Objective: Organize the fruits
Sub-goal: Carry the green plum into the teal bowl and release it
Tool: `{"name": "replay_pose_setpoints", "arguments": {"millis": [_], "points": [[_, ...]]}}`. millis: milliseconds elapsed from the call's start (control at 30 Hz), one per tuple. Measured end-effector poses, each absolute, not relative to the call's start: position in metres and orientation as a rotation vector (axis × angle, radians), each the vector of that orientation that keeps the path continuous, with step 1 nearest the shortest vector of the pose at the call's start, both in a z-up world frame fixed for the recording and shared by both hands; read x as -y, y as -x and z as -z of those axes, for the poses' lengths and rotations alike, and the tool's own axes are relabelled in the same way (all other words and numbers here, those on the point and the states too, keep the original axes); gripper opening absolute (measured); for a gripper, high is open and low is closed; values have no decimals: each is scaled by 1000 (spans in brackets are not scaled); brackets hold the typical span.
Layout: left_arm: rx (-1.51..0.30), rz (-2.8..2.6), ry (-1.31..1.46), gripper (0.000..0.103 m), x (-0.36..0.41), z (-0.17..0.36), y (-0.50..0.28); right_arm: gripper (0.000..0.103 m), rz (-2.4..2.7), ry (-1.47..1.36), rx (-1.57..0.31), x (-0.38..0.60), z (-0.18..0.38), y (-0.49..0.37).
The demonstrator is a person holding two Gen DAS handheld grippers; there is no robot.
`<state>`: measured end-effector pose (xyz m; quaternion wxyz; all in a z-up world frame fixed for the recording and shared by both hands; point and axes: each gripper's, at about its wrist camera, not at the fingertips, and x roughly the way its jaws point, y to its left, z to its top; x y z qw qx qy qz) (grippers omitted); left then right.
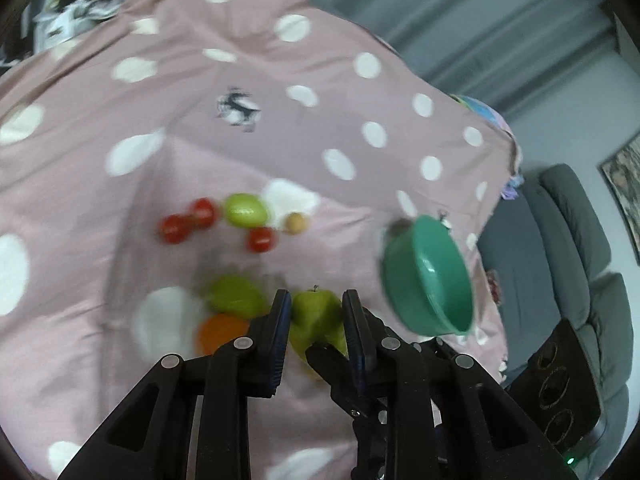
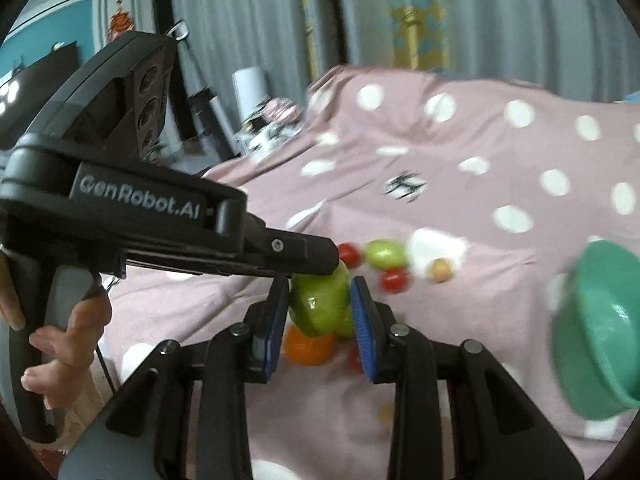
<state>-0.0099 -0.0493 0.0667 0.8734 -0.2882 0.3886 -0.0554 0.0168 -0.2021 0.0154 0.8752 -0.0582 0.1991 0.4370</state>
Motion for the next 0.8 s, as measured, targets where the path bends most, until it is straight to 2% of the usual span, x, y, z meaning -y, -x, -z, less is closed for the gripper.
{"name": "replay_pose_setpoints", "arguments": {"millis": [133,200,233,267,367,467,600,700,767,800], "points": [[-810,206,542,26,104,-87,-26,30,-806,43,-358,252,-30,-30],[-802,253,495,26,135,-97,-42,23,-758,17,-321,278,-37,-36],[-798,286,477,23,149,-100,-50,15,-732,9,-304,292,-40,-39],[-798,320,461,21,166,-103,-62,14,-692,-2,-289,306,-42,-43],[-832,369,433,20,212,-96,-100,13,-580,-30,-283,340,-34,-67],[-913,430,434,20,246,-65,-141,13,-466,-89,-371,368,-15,-103],[-897,493,482,20,253,-52,-143,14,-456,-77,-395,390,-6,-104],[-834,331,338,21,253,-65,-127,23,-508,-56,-343,394,-11,-87],[-832,283,288,21,248,-67,-119,56,-580,-86,-332,395,-14,-79],[-853,277,302,21,240,-66,-115,64,-598,-102,-327,395,-14,-72]]}}
